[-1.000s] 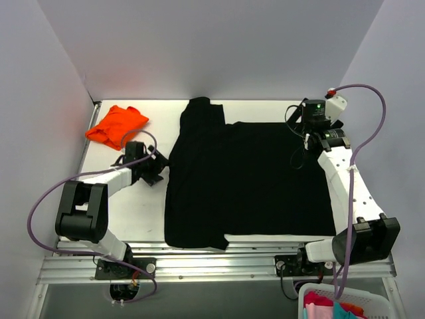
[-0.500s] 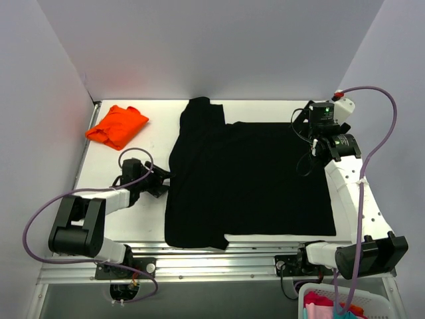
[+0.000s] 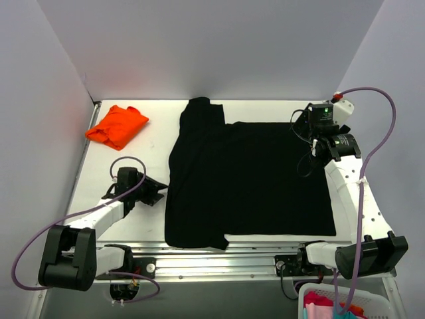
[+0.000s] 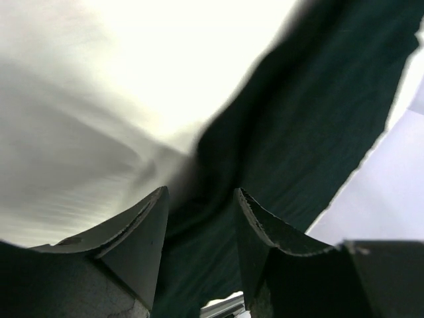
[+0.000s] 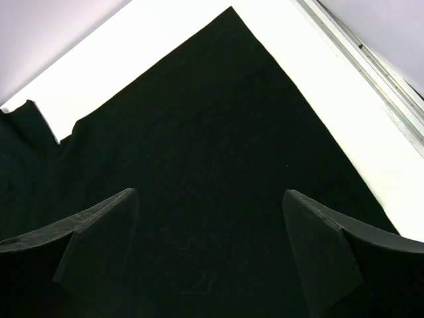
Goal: Fold and stack the t-shirts
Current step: Flatten the tshirt out
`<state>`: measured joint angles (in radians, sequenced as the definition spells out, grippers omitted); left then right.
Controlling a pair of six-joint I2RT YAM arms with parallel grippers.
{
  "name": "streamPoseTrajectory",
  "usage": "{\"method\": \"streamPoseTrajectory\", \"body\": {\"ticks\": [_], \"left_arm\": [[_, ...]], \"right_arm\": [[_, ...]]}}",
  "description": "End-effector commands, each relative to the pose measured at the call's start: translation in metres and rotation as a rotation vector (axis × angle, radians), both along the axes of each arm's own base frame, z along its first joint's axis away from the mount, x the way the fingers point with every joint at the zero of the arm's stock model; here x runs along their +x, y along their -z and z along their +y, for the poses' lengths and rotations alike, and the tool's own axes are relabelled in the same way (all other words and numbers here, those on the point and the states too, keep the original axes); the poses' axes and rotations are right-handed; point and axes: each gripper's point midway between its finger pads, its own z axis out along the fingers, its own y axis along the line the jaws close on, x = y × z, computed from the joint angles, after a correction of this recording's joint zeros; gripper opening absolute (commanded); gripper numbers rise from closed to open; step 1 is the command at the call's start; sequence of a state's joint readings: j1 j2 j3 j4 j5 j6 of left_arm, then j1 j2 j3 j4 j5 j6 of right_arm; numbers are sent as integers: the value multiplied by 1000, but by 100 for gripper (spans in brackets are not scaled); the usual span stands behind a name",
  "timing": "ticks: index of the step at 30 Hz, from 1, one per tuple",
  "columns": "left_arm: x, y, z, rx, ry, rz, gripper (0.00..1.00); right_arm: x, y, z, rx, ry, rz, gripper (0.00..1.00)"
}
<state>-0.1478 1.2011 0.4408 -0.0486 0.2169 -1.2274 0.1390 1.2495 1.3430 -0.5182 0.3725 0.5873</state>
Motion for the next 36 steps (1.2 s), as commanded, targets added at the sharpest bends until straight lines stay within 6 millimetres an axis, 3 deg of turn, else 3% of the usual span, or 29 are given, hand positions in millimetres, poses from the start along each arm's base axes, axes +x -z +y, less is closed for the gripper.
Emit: {"method": "streamPoseTrajectory", "body": {"ticks": [1,12,19,22,25,33,36], "left_arm": [[-13,24,4,8,-20,84,52],[-9,56,3,-5,-39,90,52],[10,38,5,-10,-86,7,52],[11,42,-1,-17,-50,28,52],[8,52,-8,-40,-27,53,44],[18,64,-25,-42,19,58,41],[26,63,-29,-50,27,48,21]], "right_arm": [[1,-10,0,-7,3,-6,86],[-2,-5,-1,-29,-17,12,86],[-6,-3,-3,-45,-23,21,86],[-7,-3,-3,-48,-21,21,86],[-7,-2,-4,-51,-20,21,86],[-10,-2,-6,-63,-15,25,86],[-11,-3,-7,-66,-14,24,86]]}}
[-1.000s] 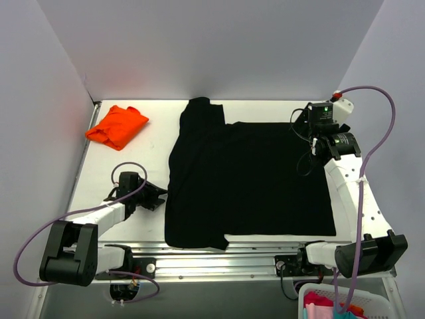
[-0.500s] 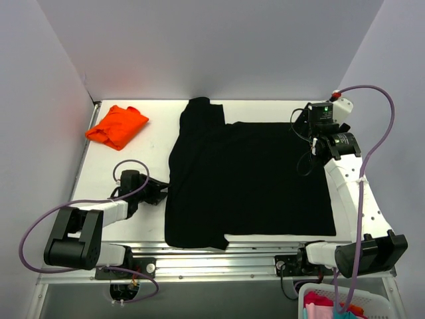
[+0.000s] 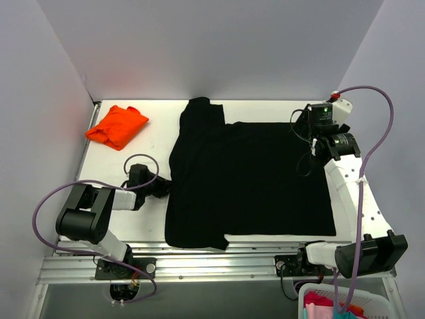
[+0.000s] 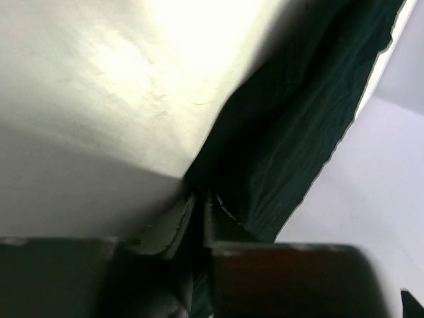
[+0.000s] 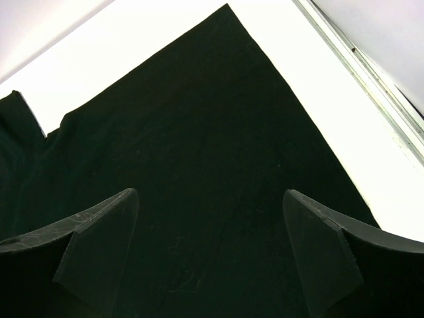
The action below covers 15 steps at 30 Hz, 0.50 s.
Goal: Fold and stack the t-shirts
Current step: Flatten the tshirt out
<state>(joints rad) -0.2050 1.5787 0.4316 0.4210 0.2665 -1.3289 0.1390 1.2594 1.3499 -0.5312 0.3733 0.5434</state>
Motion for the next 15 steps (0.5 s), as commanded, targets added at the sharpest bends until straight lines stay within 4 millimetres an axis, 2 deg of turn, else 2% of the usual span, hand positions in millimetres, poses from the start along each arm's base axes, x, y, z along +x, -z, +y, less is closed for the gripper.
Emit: {"method": "streamPoseTrajectory", "body": {"ticks": [1,3,4,6,7,8,15], "left_arm": [[-11,27,5,67,9,93,9],[-4,19,5,74,9,77,4],[-8,21,7,96,17,102,2],[2,3,14,133,-2,67,2],[-4,6,22,172,2,101,2],[-1,-6,27,187,-6,78,2],[12,-54,80,362,-43,71,2]], "right_arm": [[-10,-6,-6,-31,10,-8,86],[-11,-8,-6,-35,11,-10,86],[-11,-7,-6,-35,11,-8,86],[-12,-8,-7,-35,14,-15,86],[-13,-8,-7,-34,15,-14,86],[-13,-8,-7,-33,14,-15,86],[-15,-5,-6,-22,12,-22,87]]}}
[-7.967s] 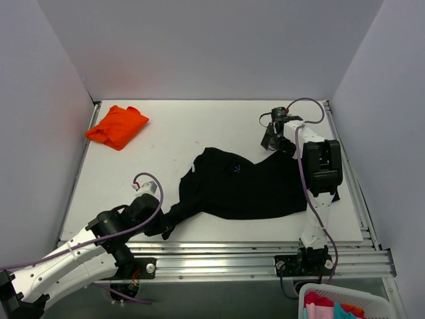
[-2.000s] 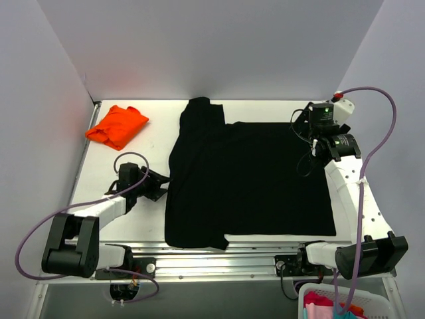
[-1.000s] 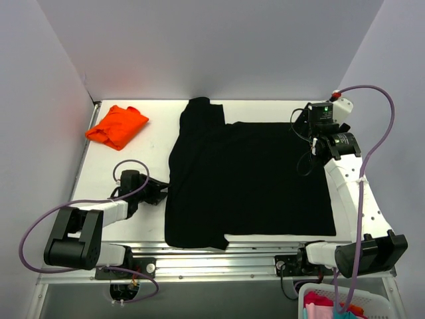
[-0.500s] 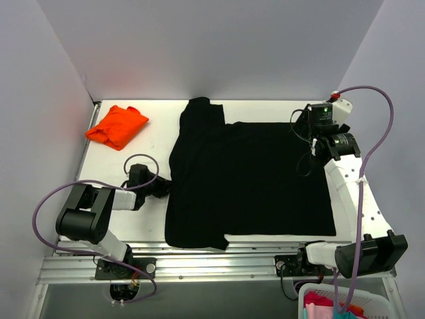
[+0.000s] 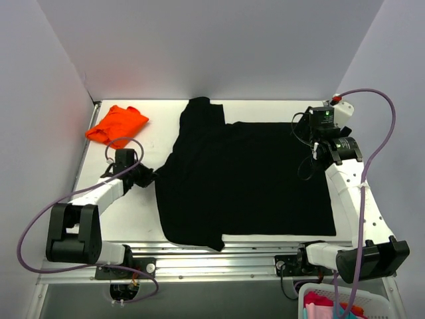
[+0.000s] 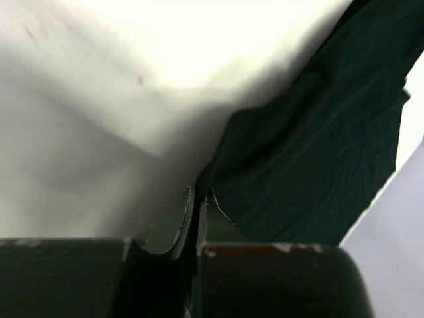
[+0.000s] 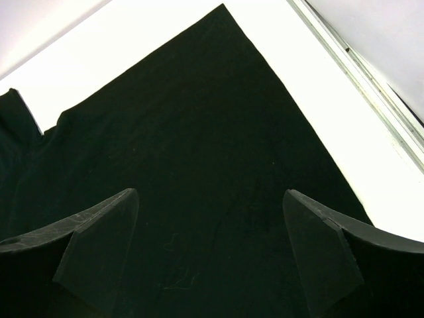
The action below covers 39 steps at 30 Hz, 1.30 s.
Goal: Fold and stack the t-shirts
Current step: Flatten the tshirt out
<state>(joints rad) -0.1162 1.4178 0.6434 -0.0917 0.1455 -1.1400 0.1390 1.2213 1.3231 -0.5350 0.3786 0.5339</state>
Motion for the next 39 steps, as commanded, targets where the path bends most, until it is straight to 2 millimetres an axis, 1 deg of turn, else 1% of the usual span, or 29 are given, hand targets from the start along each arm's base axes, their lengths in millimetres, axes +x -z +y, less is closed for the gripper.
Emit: {"method": "streamPoseTrajectory", "body": {"ticks": [1,2,5,6,8,9,10,12,13,14,16,18,20,21,22,23,25,27,28,30,31,32,33,34,35,36,37,38,39], "left_arm": [[-2,-20,35,166,13,33,2],[3,-26,38,178,13,24,2],[-3,-18,53,204,0,90,2],[-6,-14,58,207,-5,111,10],[-15,-5,62,214,-7,167,12],[-23,0,73,212,-43,216,20],[-27,3,76,213,-47,235,32],[-34,5,81,225,-63,279,64],[-42,6,81,227,-63,319,87],[-44,5,81,228,-63,327,91],[-40,-4,82,228,-67,310,93],[-31,-21,82,233,-69,236,94],[-14,-44,88,263,-84,145,94],[-5,-52,89,272,-74,102,94],[7,-66,88,267,-67,54,94],[16,-69,88,269,-65,34,94],[38,-80,80,222,-29,-39,91],[63,-83,64,139,26,-87,88],[81,-90,60,114,32,-139,88],[114,-89,48,55,86,-180,85],[124,-86,45,44,104,-178,84],[133,-62,38,8,137,-126,84],[154,-72,35,-3,158,-170,83],[163,-69,31,-20,177,-170,81],[170,-43,27,-39,194,-122,79],[185,-52,22,-54,218,-153,78],[190,-48,18,-64,232,-156,77],[195,-32,14,-77,241,-132,77],[198,-29,10,-93,246,-124,77]], "right_arm": [[-5,-4,-3,-11,12,-18,87],[-5,-4,-3,-9,11,-19,87],[-4,-5,-1,-3,7,-26,87],[-3,-6,-1,-2,7,-29,86],[-4,-8,-2,-4,8,-35,87],[-4,-9,-1,-5,5,-36,87],[-4,-10,-1,-5,4,-37,87],[-5,-13,-2,-5,4,-46,87],[-7,-15,-2,-7,4,-51,87],[-7,-15,-2,-7,5,-53,87],[-8,-16,-2,-5,3,-56,87],[-10,-16,-2,-1,5,-60,87],[-12,-16,-2,3,5,-61,87],[-12,-17,-2,5,5,-65,87],[-13,-17,-2,6,6,-64,87],[-13,-16,-2,6,8,-62,87],[-12,-13,-4,6,16,-58,87],[-9,-10,-2,12,14,-53,87],[-6,-7,0,20,10,-51,87],[-2,-4,2,32,9,-47,87],[1,-3,4,42,11,-45,87],[2,-3,5,47,11,-47,86],[3,-3,5,48,14,-46,86],[3,-3,5,53,19,-46,86],[3,-6,5,55,21,-53,86],[3,-8,5,55,24,-56,86],[2,-9,4,53,27,-54,86],[2,-12,3,50,30,-58,86],[1,-13,2,44,33,-58,86]]}}
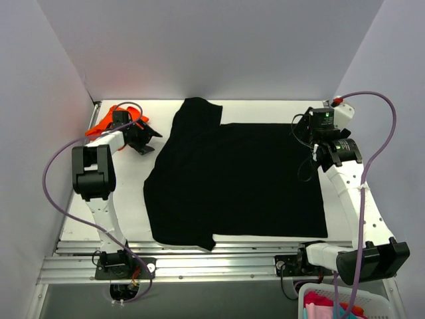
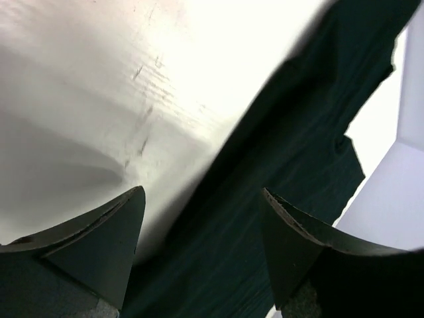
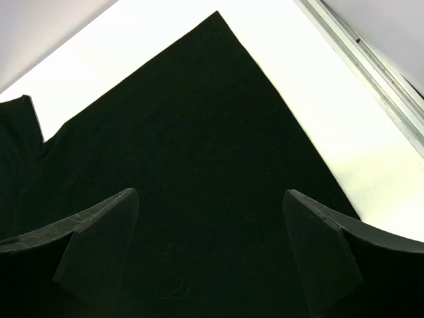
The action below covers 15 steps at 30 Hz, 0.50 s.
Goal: Fold and stack the t-shirts
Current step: Flatten the tshirt out
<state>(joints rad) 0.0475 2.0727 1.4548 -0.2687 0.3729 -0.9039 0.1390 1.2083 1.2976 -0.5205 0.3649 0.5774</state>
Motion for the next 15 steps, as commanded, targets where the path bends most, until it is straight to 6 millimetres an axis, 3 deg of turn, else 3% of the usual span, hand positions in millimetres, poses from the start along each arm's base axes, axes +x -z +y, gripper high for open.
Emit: {"method": "streamPoseTrajectory", "body": {"ticks": [1,2,4,8,15], "left_arm": [[28,-21,-24,-72,94,-94,77],[30,-9,-29,-77,101,-73,77],[36,-8,-34,-81,102,-78,77],[32,9,-71,-104,156,-47,75],[24,25,-100,-115,163,-10,70]], "right_arm": [[0,-16,-4,-5,29,-36,86],[-2,-17,-6,-17,34,-33,86],[-4,-17,-9,-28,40,-27,86],[-5,-13,-13,-41,52,-12,86],[-4,-11,-17,-64,67,-4,86]]}}
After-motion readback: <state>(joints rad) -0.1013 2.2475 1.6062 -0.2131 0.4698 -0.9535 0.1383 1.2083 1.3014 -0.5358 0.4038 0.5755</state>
